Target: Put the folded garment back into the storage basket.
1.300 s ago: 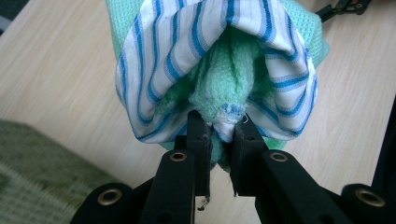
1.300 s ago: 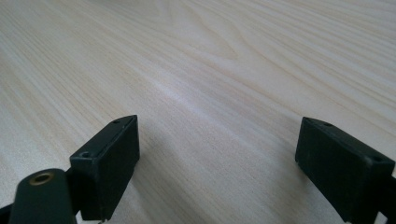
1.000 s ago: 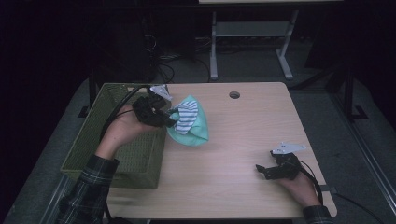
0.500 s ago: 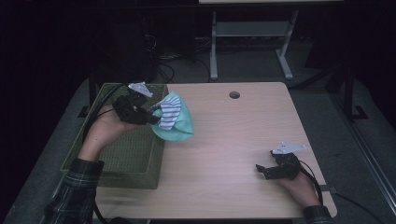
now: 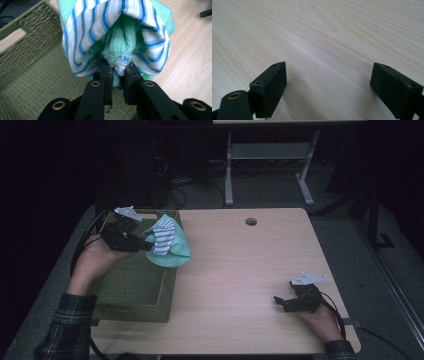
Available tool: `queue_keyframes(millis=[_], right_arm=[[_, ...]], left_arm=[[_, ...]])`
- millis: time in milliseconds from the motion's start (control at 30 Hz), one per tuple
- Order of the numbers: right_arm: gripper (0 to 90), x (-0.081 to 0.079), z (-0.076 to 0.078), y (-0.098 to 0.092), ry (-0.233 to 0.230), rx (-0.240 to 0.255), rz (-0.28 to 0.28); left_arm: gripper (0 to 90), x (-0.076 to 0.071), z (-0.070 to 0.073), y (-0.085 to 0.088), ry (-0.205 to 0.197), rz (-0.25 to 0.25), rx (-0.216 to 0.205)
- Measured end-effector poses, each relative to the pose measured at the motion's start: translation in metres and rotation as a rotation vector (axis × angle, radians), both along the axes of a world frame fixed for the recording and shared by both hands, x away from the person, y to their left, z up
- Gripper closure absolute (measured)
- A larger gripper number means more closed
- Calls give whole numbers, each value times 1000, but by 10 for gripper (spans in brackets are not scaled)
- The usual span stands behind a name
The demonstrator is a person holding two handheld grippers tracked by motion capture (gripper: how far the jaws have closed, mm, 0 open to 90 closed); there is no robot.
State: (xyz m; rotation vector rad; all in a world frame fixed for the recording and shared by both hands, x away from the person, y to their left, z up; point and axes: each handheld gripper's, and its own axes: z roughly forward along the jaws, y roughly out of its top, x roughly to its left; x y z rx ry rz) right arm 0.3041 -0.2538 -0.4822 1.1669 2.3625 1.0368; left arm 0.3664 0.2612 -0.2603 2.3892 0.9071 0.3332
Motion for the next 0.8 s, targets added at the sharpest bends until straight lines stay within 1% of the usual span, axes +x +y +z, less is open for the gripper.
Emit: queue_keyframes(millis=[100,133,167,200,267,400,533,600,667,700,800], right_arm=[[135,0,0,0,0,1,-2],[135,0,0,0,-1,0,-1],[135,0,0,0,-1,0,-2],[135,0,0,0,-1,0,-2],[135,0,0,0,0,0,-3],[135,0,0,0,-1,0,-2],[135,0,0,0,-1,0,-2],[135,0,0,0,-1,0,-2],[135,0,0,0,-4,-1,-2],[135,0,0,0,-5,-2,-2],[135,0,0,0,-5,-2,-2]], left_arm=[[798,-1,-2,8,2,18,-8],[798,-1,-2,11,2,22,-4],[798,-1,-3,13,3,33,-12],[798,-1,-3,16,4,37,-3],[798,-1,-3,21,5,44,1],[798,-2,-7,33,11,86,-7],[798,-2,-12,42,14,115,-6],[798,-2,-14,47,16,131,-19],[798,-2,-16,50,18,144,-19],[798,-3,-18,51,17,157,-26],[798,-3,-22,56,18,184,-20]])
